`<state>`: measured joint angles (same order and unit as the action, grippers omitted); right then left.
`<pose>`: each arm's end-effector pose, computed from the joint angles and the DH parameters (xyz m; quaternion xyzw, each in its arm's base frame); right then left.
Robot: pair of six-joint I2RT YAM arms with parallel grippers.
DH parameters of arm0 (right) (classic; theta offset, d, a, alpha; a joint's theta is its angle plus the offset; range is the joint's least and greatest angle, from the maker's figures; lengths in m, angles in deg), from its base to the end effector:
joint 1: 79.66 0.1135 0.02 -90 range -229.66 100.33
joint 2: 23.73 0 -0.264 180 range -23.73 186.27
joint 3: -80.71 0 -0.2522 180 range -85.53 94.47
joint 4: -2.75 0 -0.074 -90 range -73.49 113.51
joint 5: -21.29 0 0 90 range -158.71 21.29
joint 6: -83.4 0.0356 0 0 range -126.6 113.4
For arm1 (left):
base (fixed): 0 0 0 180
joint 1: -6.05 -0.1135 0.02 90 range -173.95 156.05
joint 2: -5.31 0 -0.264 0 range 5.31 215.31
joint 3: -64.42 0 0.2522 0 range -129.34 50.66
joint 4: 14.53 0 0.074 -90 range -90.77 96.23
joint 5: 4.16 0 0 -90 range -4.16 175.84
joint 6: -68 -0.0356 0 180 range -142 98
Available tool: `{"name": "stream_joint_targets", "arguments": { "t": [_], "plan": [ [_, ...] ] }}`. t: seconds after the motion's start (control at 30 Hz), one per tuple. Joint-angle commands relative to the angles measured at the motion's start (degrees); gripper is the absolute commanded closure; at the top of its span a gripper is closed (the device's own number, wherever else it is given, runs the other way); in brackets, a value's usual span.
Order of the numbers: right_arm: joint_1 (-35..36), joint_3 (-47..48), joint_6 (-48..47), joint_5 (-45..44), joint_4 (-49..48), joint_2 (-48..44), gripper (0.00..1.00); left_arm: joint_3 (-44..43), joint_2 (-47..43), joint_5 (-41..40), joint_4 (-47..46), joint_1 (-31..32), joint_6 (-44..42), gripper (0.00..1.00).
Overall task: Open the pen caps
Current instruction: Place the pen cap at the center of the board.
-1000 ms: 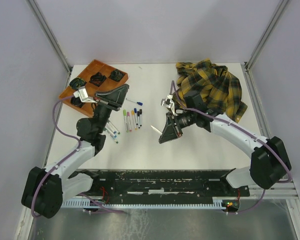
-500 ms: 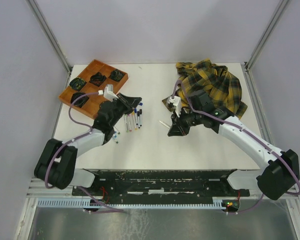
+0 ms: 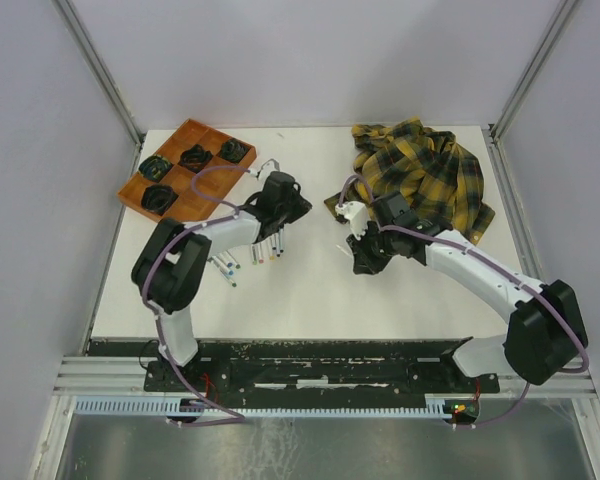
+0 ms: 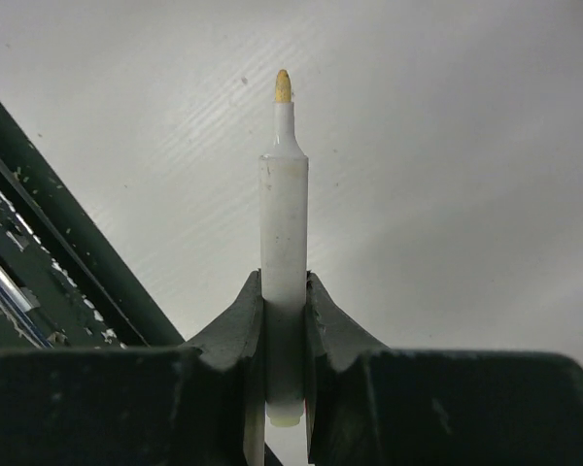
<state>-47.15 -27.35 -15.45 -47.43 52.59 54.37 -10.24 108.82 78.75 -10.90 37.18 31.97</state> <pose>0.2260 0.1594 0.2559 -0.3824 0.8602 0.2317 0.2450 0.3402 -0.2003 0.1898 -0.2024 0.8518 -0.2848 0.3904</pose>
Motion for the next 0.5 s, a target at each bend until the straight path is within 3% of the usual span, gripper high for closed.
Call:
{"name": "stream_joint_targets", "arguments": {
  "t": [0.0,0.23,0.47],
  "plan": [
    [-0.2,-2.4,3.0,-5.4,-0.3,1.1,1.00,-11.8,7.6,-6.9,12.0,0.6,-3.0,0.97],
    [0.0,-2.3,13.4,-3.7,-4.8,9.4,1.00,-23.4,15.6,-11.8,20.0,0.5,-6.6,0.97],
    [1.9,-1.4,16.1,-4.2,-6.2,16.2,1.00,-27.5,18.7,-14.2,23.2,-0.3,-8.6,0.96]
  ]
}}
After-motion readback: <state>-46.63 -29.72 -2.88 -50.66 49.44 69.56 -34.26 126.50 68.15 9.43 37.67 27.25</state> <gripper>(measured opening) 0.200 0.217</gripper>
